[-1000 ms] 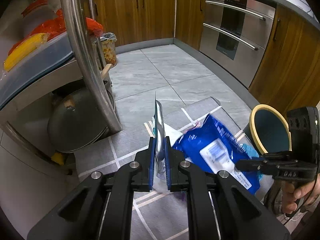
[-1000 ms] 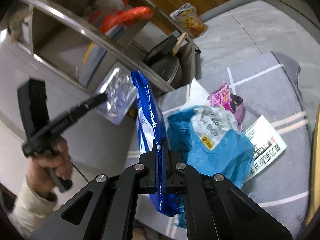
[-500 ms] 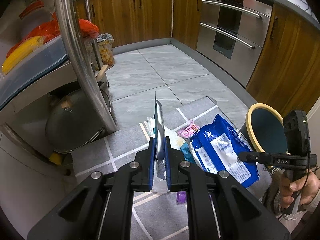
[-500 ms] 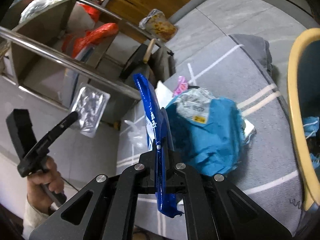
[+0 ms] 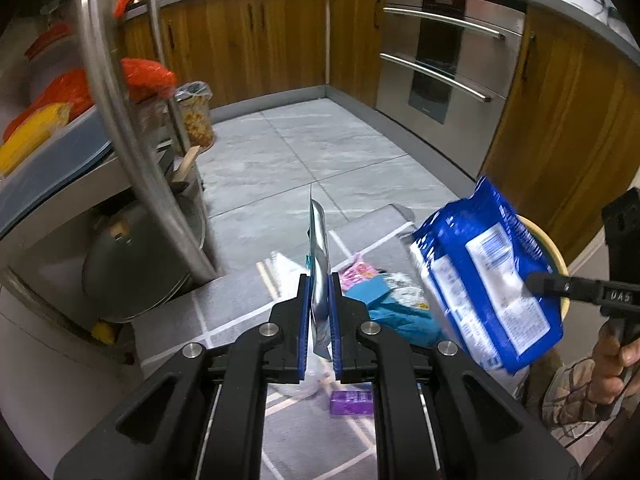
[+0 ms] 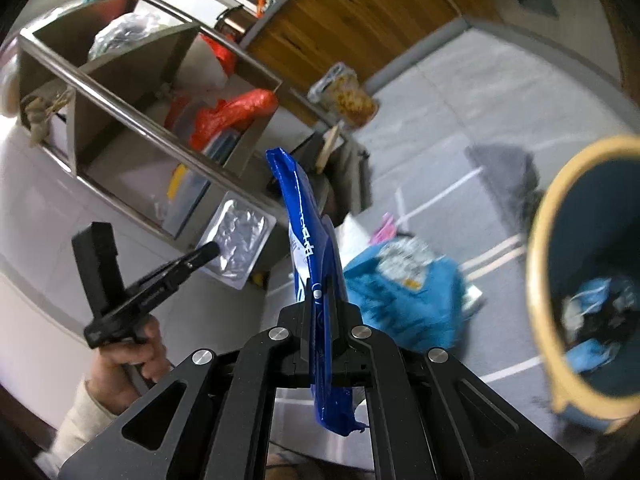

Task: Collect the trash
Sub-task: 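Carry the wrapper and wipes pack over the teal bin and open both grippers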

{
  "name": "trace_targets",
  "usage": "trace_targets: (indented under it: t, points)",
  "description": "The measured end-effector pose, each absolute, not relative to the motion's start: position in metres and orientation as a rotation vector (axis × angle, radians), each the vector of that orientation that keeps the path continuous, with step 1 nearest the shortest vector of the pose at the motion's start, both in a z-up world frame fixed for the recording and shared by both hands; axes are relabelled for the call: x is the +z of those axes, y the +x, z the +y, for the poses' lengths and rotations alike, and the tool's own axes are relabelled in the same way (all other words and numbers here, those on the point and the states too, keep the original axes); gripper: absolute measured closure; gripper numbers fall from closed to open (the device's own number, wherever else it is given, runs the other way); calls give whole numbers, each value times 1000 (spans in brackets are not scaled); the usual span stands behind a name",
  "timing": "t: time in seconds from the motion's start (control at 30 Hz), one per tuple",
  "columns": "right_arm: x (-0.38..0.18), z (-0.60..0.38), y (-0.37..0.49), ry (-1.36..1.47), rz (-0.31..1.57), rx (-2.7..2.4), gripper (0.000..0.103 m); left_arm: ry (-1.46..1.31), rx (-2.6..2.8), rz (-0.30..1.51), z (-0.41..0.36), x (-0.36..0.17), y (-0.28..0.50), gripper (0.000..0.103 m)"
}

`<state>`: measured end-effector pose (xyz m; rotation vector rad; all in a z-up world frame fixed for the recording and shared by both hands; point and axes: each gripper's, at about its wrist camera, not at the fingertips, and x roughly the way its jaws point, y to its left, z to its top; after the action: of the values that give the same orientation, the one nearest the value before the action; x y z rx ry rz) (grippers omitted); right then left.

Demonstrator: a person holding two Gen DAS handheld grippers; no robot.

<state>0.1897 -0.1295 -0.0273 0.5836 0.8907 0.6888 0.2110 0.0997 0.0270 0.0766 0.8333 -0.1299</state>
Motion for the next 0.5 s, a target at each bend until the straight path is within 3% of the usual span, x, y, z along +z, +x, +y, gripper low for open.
trace_targets:
  t: [0.5]
  points:
    - [-17, -235, 158, 486, 789, 473, 99, 165, -322, 817, -25, 30, 225, 94]
